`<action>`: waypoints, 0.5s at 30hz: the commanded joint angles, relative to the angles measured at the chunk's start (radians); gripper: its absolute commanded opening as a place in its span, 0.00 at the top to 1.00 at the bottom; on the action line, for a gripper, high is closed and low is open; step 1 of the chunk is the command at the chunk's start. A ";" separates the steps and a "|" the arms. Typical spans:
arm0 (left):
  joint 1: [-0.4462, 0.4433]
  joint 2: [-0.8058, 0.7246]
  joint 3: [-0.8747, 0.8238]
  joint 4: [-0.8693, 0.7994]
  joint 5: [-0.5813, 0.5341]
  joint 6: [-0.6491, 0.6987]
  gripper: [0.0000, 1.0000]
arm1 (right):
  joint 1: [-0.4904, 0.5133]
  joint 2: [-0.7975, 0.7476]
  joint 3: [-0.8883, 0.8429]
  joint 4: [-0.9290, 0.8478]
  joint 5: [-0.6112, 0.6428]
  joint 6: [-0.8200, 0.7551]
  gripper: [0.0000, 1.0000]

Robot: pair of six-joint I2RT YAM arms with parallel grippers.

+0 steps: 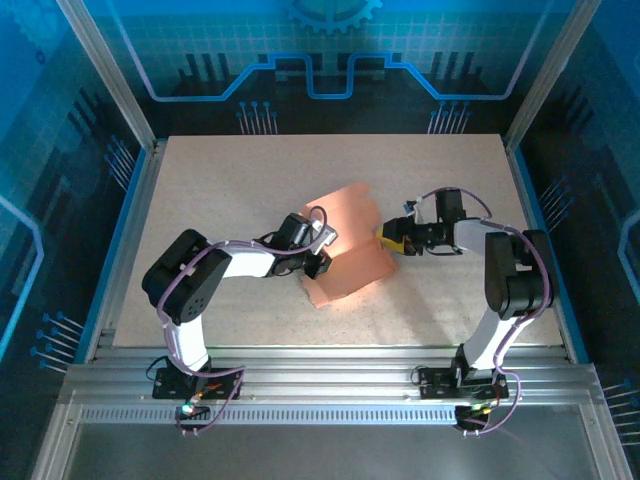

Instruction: Fold the paper box

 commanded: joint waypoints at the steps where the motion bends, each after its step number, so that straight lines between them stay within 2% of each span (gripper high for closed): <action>1: -0.008 0.045 -0.003 -0.119 -0.001 -0.005 0.96 | -0.014 0.014 0.019 -0.063 0.000 -0.035 0.50; 8: -0.007 0.044 0.000 -0.122 0.001 -0.005 0.96 | -0.017 0.027 0.031 -0.113 0.036 -0.075 0.56; 15: -0.009 0.043 -0.002 -0.125 0.000 -0.004 0.97 | -0.016 0.040 0.049 -0.162 0.066 -0.129 0.53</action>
